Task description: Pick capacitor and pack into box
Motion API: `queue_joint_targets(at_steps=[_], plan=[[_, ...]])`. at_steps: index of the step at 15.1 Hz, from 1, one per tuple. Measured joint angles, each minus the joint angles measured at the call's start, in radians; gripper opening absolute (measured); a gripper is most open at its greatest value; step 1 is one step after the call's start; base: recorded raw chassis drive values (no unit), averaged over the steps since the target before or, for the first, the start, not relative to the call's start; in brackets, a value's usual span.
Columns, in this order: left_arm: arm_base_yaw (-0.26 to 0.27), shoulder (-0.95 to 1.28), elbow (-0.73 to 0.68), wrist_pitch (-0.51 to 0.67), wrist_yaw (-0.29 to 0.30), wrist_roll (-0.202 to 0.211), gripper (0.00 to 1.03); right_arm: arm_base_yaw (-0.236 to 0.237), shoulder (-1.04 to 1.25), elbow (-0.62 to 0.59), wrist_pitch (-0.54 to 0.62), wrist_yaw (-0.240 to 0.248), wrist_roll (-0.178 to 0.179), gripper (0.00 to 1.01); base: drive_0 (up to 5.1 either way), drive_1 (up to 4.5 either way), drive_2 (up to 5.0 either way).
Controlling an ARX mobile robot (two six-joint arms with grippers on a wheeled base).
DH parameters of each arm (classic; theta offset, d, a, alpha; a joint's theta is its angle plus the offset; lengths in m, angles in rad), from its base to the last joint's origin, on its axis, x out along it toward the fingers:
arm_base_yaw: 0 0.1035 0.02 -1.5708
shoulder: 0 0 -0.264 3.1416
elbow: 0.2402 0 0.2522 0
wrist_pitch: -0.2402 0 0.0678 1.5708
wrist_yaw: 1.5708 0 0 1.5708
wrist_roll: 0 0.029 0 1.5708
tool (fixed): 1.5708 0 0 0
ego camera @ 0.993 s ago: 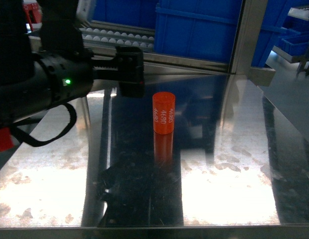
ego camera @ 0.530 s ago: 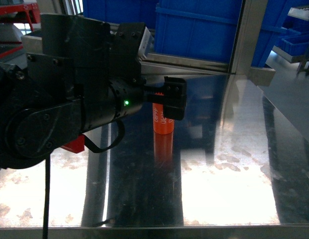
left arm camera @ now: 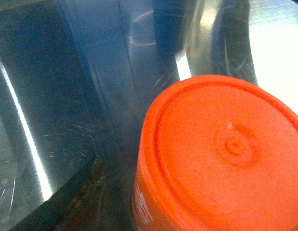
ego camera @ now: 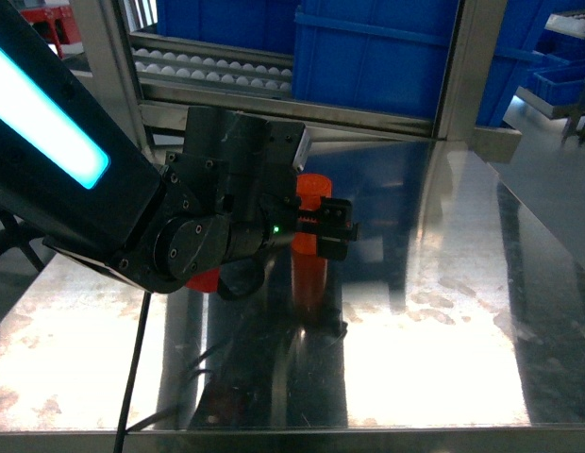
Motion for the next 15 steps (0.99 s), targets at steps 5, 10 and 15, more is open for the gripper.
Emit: queue_joint_targets(at_steps=[5, 10, 15], plan=[[0.01, -0.019, -0.018, 0.01, 0.006, 0.0, 0.45, 0.0, 0.0, 0.0, 0.001, 0.0, 0.0, 0.98, 0.0, 0.0, 0.0], [0.126, -0.446, -0.345, 0.234, -0.048, 0.001, 0.45, 0.0, 0.0, 0.0, 0.0, 0.0, 0.0, 0.98, 0.0, 0.0, 0.0], [0.131, -1.056, -0.951, 0.378, -0.202, 0.065, 0.45, 0.0, 0.0, 0.0, 0.0, 0.0, 0.0, 0.98, 0.0, 0.0, 0.0]])
